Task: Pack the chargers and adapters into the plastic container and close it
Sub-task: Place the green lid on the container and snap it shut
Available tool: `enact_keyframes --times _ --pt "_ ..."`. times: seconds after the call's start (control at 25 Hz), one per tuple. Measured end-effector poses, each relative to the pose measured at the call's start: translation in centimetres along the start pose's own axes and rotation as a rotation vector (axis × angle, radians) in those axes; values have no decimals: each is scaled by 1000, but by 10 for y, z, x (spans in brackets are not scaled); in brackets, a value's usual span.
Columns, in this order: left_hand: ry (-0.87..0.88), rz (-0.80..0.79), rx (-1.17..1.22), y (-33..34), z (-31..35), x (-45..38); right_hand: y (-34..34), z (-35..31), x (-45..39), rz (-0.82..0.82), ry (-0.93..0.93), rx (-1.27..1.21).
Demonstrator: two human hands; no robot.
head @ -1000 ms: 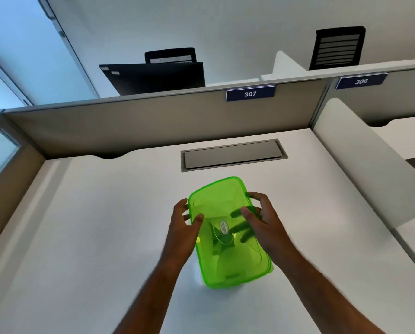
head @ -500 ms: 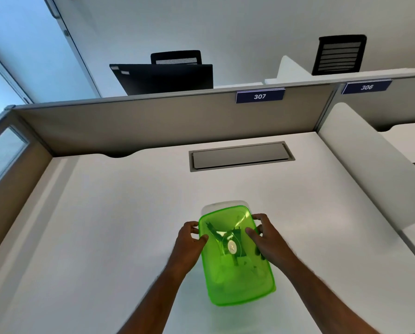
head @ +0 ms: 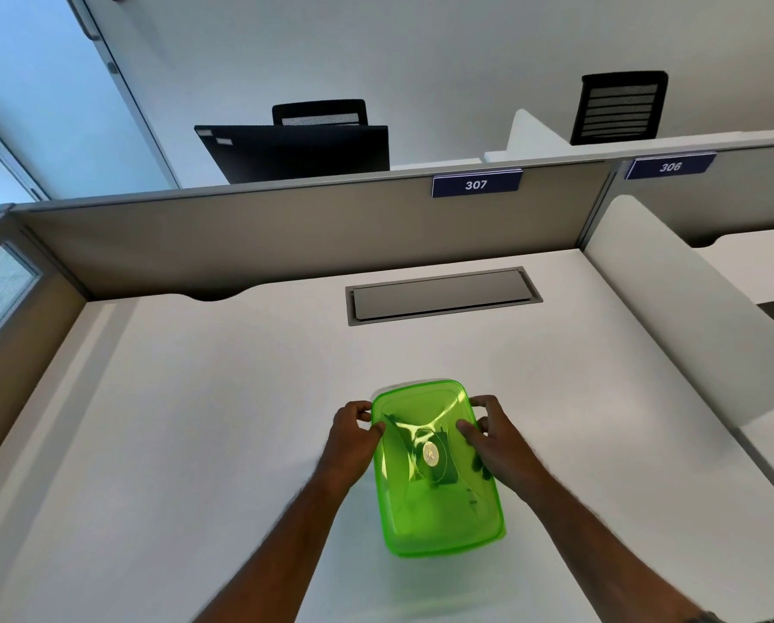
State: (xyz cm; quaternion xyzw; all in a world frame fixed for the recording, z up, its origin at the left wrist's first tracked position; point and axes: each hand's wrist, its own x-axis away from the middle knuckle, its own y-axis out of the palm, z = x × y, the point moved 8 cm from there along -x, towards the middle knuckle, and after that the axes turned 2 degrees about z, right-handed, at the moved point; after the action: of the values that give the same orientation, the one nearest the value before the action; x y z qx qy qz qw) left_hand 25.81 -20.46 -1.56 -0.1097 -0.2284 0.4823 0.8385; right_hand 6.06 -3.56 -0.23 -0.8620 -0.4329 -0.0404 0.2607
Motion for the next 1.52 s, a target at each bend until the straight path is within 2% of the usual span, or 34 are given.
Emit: enact_keyframes --times 0.48,0.84,1.0,1.2,1.36,1.52 --pt "4 -26 -23 4 9 -24 0 -4 -17 0 60 -26" --pt "-30 0 -16 7 2 -31 2 -5 -29 -73 112 -36" --pt "-36 7 -6 9 -4 -31 -1 -4 -35 -116 118 83" --pt "-7 31 -32 8 -1 -34 -4 -9 -43 -243 71 425" --pt "25 41 -73 8 -2 -37 0 -7 -45 -362 116 511" --pt "33 50 -89 8 -1 -38 0 -5 -45 -409 120 557"
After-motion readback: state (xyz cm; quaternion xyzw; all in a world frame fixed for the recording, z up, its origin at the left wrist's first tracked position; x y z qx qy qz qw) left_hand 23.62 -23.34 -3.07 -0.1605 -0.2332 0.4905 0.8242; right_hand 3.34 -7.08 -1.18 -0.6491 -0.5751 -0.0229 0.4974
